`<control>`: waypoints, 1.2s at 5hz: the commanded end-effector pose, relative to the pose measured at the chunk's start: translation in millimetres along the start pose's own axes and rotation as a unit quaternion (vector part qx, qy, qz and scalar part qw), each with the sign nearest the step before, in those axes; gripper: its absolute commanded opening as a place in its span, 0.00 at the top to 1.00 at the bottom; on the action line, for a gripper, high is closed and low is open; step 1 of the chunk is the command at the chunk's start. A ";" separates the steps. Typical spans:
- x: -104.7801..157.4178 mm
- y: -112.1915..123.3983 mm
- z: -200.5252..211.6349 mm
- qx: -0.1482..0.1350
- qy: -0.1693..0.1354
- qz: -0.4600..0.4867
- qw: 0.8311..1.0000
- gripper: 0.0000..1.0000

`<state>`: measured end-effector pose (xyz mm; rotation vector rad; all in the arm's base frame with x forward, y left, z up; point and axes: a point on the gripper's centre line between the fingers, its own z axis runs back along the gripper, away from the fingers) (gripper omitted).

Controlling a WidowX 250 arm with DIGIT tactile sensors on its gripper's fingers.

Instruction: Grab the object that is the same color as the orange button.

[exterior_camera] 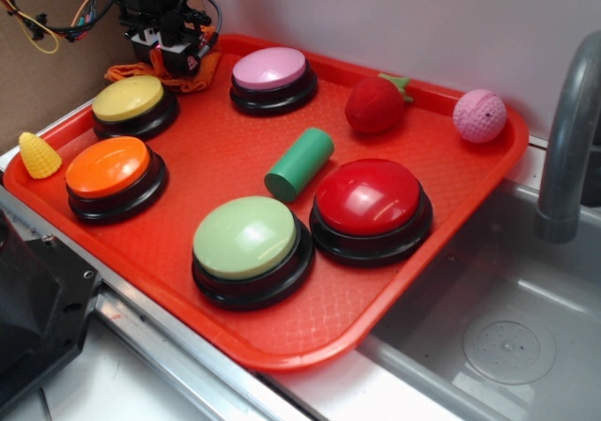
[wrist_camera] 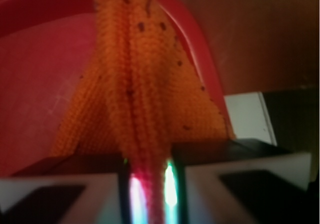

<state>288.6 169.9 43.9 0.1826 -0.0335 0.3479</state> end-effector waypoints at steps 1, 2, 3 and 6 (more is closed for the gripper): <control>-10.2 -8.3 94.6 -0.028 -0.032 0.055 0.998 1.00; -28.3 -25.1 133.4 -0.057 -0.018 0.024 0.998 1.00; -54.9 -45.6 157.8 -0.100 -0.022 -0.006 0.995 1.00; -109.7 -106.3 161.7 -0.134 0.000 -0.113 0.985 1.00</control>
